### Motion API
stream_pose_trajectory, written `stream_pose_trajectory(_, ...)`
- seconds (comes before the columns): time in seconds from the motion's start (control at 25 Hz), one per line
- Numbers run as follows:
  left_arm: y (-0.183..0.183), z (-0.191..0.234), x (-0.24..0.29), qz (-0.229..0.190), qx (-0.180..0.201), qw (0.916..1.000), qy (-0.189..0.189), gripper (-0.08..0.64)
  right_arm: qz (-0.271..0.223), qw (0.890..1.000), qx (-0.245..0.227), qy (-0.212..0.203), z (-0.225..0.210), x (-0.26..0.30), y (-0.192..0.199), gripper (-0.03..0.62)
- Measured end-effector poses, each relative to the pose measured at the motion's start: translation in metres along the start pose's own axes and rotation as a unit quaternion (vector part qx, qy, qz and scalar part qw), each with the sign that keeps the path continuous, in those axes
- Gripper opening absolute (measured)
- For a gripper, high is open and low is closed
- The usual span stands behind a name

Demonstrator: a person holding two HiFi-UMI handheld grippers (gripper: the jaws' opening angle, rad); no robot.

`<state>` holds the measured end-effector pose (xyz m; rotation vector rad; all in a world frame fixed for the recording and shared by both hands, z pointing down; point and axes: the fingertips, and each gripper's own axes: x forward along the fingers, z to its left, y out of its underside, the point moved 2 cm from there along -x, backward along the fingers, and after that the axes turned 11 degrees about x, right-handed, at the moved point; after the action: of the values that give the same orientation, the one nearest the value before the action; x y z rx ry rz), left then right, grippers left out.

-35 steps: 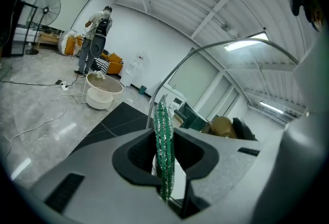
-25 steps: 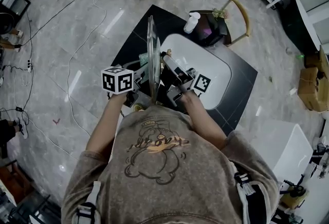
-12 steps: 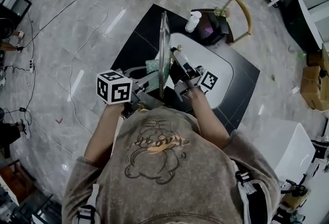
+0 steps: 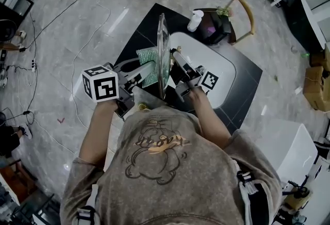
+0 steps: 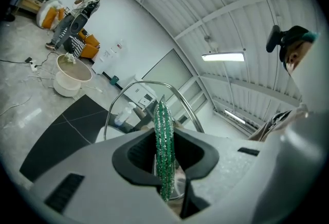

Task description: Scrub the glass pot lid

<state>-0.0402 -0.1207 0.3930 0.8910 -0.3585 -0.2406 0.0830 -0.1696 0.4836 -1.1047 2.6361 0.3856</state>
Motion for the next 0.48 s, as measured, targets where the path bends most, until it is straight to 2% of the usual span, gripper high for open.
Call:
stream_pose_trajectory(0.28,-0.003,0.008,-0.001,-0.014,-0.021,0.9996,-0.009,0.086,0.016,1.000,0.002,-0.005,0.008,0.003,0.014,0.183)
stream_pose_trajectory(0.48,0.011,0.019,0.010,0.009,-0.002,0.9992,-0.039,0.086,0.020,1.000,0.007,-0.018,0.019,0.006,0.019,0.183)
